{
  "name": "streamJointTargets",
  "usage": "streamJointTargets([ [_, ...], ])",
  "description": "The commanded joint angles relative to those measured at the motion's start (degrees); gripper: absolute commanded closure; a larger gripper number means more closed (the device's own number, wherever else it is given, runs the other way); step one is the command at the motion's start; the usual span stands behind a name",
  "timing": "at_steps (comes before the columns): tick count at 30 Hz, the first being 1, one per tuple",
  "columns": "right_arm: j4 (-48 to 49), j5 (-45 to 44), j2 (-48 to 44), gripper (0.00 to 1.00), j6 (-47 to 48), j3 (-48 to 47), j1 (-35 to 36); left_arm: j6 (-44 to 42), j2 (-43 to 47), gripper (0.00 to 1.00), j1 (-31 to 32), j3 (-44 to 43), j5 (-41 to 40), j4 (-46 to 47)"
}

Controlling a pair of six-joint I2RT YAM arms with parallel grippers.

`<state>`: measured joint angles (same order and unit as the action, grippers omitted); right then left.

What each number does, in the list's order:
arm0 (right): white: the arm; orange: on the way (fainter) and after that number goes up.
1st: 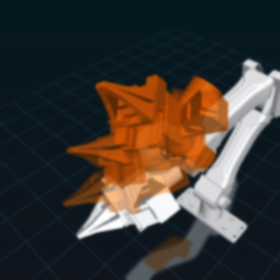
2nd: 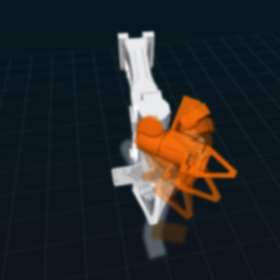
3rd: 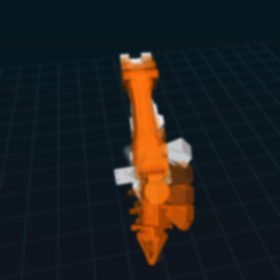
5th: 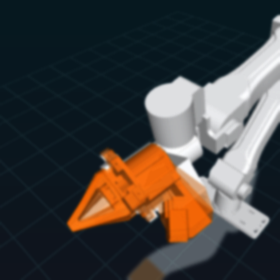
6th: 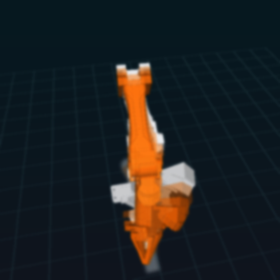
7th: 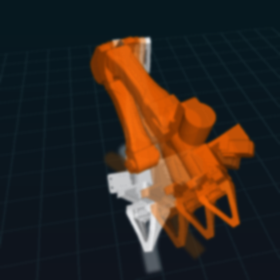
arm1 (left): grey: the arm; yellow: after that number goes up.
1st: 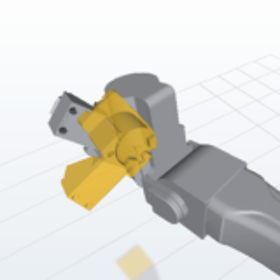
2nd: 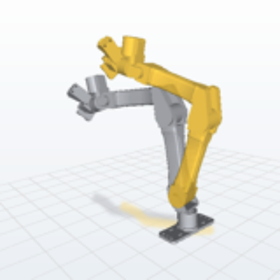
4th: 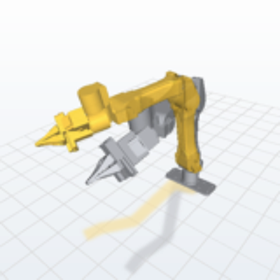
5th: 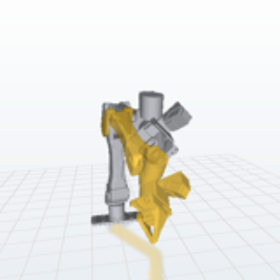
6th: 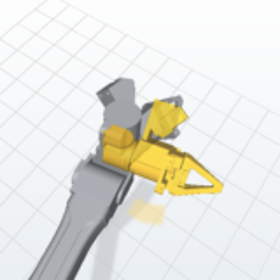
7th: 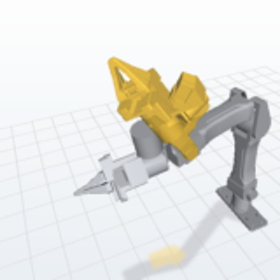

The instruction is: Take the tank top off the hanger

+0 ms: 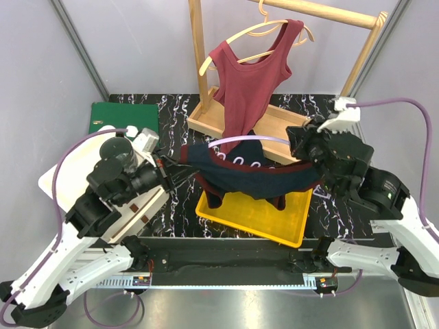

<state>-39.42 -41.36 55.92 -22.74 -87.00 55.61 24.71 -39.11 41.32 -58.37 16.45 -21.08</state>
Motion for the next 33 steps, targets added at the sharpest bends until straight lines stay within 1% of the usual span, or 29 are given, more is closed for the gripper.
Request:
streamJointTargets([
  [1, 4.9, -9.2, -6.9, 1.00, -4.5, 4.4, 0.3, 1.1, 4.9, 1.00, 0.2, 0.9, -8.7, 3.4],
  [3, 5.0, -12.1, -9.2, 1.00, -6.0, 7.4, 0.2, 1.6, 6.0, 1.00, 0.1, 1.6, -10.9, 4.1],
  [5, 5.4, -13.1, -12.2, 1.00, -8.6, 9.2, 0.2, 1.9, 6.6, 1.00, 0.1, 2.2, -10.9, 5.1],
  [8, 11.2, -10.4, -15.2, 1.00, -10.5, 13.2, 0.3, 2.6, 4.6, 1.00, 0.2, 2.0, -8.3, 5.8],
  [10, 17.7, -5.3, -14.9, 1.00, -11.4, 15.2, 0.3, 3.0, 2.0, 1.00, 0.1, 1.9, -4.7, 7.2],
  [14, 30.1, 4.8, -11.4, 1.00, -12.5, 15.6, 0.3, 5.3, -2.2, 1.00, 0.1, 1.6, 3.0, 10.6],
  [15, 35.4, 8.5, -10.6, 1.00, -13.0, 15.5, 0.2, 5.7, -3.8, 1.00, 0.2, 1.4, 4.2, 11.2],
  [17, 38.9, 11.6, -7.2, 1.00, -14.8, 13.1, 0.2, 7.0, -5.4, 1.00, 0.2, 1.3, 6.8, 12.7],
  [18, 42.5, 13.9, -6.0, 1.00, -15.5, 12.1, 0.2, 7.5, -6.5, 1.00, 0.2, 1.5, 7.4, 13.3],
  [21, 49.0, 18.0, -1.5, 1.00, -17.0, 9.8, 0.2, 8.6, -7.9, 1.00, 0.4, 1.8, 8.8, 14.6],
  [23, 49.2, 20.1, -0.2, 1.00, -16.0, 6.2, 0.3, 8.5, -8.4, 1.00, 0.6, 0.8, 9.1, 14.7],
  [25, 47.0, 20.5, 0.2, 1.00, -13.9, 4.2, 0.2, 7.9, -9.7, 1.00, 0.5, -1.2, 9.2, 14.4],
  [28, 41.3, 17.2, -1.9, 1.00, -10.0, 2.5, 0.3, 7.5, -13.3, 1.00, 0.8, -10.6, 11.7, 12.7],
  [29, 39.8, 14.3, -3.3, 1.00, -9.1, 3.7, 0.2, 7.5, -14.3, 1.00, 1.0, -16.1, 13.4, 12.7],
  [31, 39.4, 11.2, -8.3, 1.00, -6.8, 7.3, 0.2, 7.2, -17.0, 1.00, 1.6, -21.7, 14.4, 12.8],
  [32, 37.3, 7.7, -10.3, 1.00, -6.2, 8.6, 0.2, 7.1, -19.0, 1.00, 1.7, -27.3, 15.7, 12.8],
  [33, 36.9, 6.1, -14.0, 1.00, -4.8, 9.5, 0.3, 7.3, -20.1, 1.00, 1.7, -30.1, 16.3, 12.8],
])
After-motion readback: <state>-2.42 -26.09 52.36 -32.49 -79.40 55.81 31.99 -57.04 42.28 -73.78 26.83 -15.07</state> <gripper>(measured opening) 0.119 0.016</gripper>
